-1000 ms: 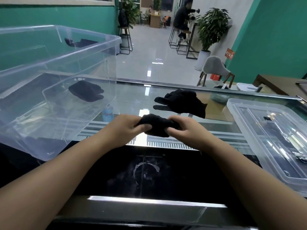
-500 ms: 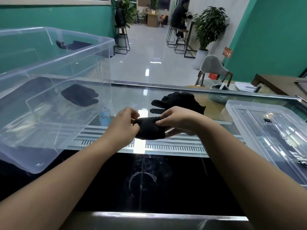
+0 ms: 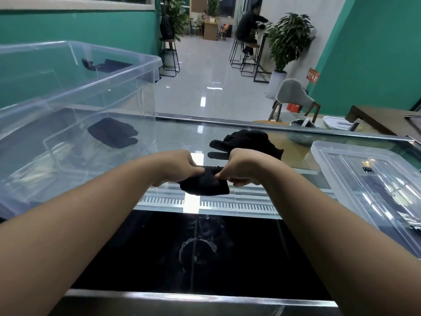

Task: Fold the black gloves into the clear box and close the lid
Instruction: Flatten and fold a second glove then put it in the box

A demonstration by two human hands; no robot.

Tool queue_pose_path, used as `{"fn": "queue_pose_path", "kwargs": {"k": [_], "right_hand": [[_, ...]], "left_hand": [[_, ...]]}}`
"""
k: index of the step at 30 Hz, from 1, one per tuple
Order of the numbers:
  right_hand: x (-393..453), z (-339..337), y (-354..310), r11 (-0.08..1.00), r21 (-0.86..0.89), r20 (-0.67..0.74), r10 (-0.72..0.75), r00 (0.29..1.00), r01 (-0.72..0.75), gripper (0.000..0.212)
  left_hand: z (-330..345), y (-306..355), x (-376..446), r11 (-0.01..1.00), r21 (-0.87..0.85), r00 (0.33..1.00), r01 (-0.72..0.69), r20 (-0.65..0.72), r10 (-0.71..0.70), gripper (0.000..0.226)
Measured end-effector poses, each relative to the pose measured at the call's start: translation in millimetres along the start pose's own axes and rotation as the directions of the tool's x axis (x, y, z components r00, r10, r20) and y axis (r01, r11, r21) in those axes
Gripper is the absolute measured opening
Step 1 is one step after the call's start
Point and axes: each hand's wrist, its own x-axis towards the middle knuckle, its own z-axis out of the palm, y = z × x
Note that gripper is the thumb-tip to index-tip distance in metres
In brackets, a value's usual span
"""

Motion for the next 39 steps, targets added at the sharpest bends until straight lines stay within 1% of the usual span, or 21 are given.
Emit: {"fn": "queue_pose_path", "kwargs": {"k": [2, 4, 6, 7, 9, 11, 12, 13, 15, 18, 20, 22, 23, 26, 29, 31, 34, 36, 37, 38, 39], "right_hand": [[-0.7, 1.4, 3.0, 1.000, -0.011, 0.018, -0.024, 1.000, 0.024, 0.022], [-0.5, 3.1, 9.2, 0.997, -0.031, 0.002, -0.077, 0.997, 0.077, 0.020], [-3.8, 5.1, 16.6, 0.987, -0.014, -0.041, -0.162, 0.986, 0.161, 0.010], [-5.2, 5.0, 20.4, 0.979, 0.023, -0.057, -0.199, 0.978, 0.201, 0.004], [-9.2, 2.2, 26.5, 0.946, 0.195, -0.049, -0.253, 0.966, 0.258, 0.010], [-13.3, -4.0, 27.6, 0.881, 0.369, -0.035, -0.305, 0.952, 0.296, 0.014], [-15.5, -8.4, 26.8, 0.850, 0.421, -0.048, -0.328, 0.943, 0.317, 0.015], [-18.3, -13.4, 24.1, 0.817, 0.466, -0.062, -0.352, 0.934, 0.339, 0.015], [-23.6, -25.1, 14.6, 0.737, 0.558, -0.089, -0.405, 0.910, 0.382, 0.016], [-26.4, -46.2, -5.6, 0.560, 0.722, -0.143, -0.455, 0.879, 0.407, 0.020], [-26.0, -59.8, -23.1, 0.461, 0.755, -0.196, -0.521, 0.831, 0.467, 0.023], [-25.2, -69.7, -43.6, 0.396, 0.770, -0.218, -0.574, 0.789, 0.501, 0.025], [-25.3, -72.7, -54.7, 0.374, 0.778, -0.225, -0.585, 0.779, 0.505, 0.024], [-20.3, -73.9, -92.0, 0.332, 0.798, -0.234, -0.597, 0.767, 0.503, 0.022], [-14.5, -61.9, -131.2, 0.352, 0.794, -0.208, -0.608, 0.766, 0.495, 0.021], [-13.1, -51.3, -156.7, 0.404, 0.766, -0.188, -0.603, 0.775, 0.501, 0.018], [-14.1, -40.1, -197.0, 0.502, 0.720, -0.144, -0.568, 0.810, 0.480, 0.017], [-12.5, -35.5, -221.4, 0.589, 0.672, -0.095, -0.533, 0.841, 0.449, 0.025], [-9.3, -31.9, -231.8, 0.656, 0.613, -0.077, -0.506, 0.859, 0.441, 0.028], [-5.0, -27.8, -241.7, 0.736, 0.518, -0.065, -0.474, 0.878, 0.436, 0.029], [0.2, -22.2, -250.8, 0.818, 0.388, -0.053, -0.440, 0.897, 0.424, 0.030]], "left_hand": [[-3.6, 3.9, -2.6, 0.997, -0.071, 0.996, -0.026, 0.088, 0.032, 0.021], [-6.0, 8.0, -5.4, 0.991, -0.128, 0.982, -0.035, 0.178, 0.058, 0.014], [-5.6, 10.9, -7.6, 0.992, -0.116, 0.976, -0.054, 0.204, 0.077, 0.012], [-4.5, 12.2, -8.0, 0.991, -0.120, 0.977, -0.064, 0.194, 0.086, 0.011], [-0.8, 12.9, -7.9, 0.976, -0.206, 0.981, -0.064, 0.166, 0.099, 0.014], [-0.2, 13.8, -9.7, 0.929, -0.366, 0.985, -0.052, 0.136, 0.109, 0.019], [-1.9, 15.1, -11.1, 0.899, -0.434, 0.985, -0.050, 0.125, 0.115, 0.021], [-5.8, 16.8, -11.4, 0.873, -0.484, 0.986, -0.056, 0.109, 0.123, 0.023], [-19.6, 26.0, -15.1, 0.842, -0.532, 0.988, -0.096, 0.053, 0.146, 0.023], [-51.5, 50.2, -23.5, 0.826, -0.529, 0.981, -0.195, -0.089, 0.175, 0.020], [-78.7, 65.7, -28.3, 0.841, -0.489, 0.971, -0.234, -0.164, 0.175, 0.018], [-107.9, 75.5, -33.6, 0.878, -0.418, 0.963, -0.234, -0.221, 0.152, 0.015], [-122.1, 77.6, -37.2, 0.896, -0.383, 0.959, -0.226, -0.247, 0.136, 0.019], [-163.9, 71.4, -52.3, 0.904, -0.365, 0.960, -0.225, -0.241, 0.141, 0.027], [-197.5, 43.0, -62.4, 0.897, -0.387, 0.973, -0.213, -0.172, 0.156, 0.027], [-214.7, 17.4, -64.5, 0.885, -0.421, 0.980, -0.196, -0.121, 0.160, 0.025], [-241.2, -20.7, -63.8, 0.842, -0.508, 0.981, -0.179, -0.033, 0.189, 0.025], [-255.9, -43.2, -60.6, 0.812, -0.563, 0.977, -0.155, 0.035, 0.210, 0.028], [-261.4, -54.3, -57.1, 0.809, -0.571, 0.975, -0.138, 0.066, 0.213, 0.029], [-265.4, -64.2, -53.2, 0.827, -0.547, 0.973, -0.127, 0.095, 0.211, 0.029], [-267.0, -74.8, -47.3, 0.860, -0.496, 0.971, -0.122, 0.120, 0.207, 0.028]]}}
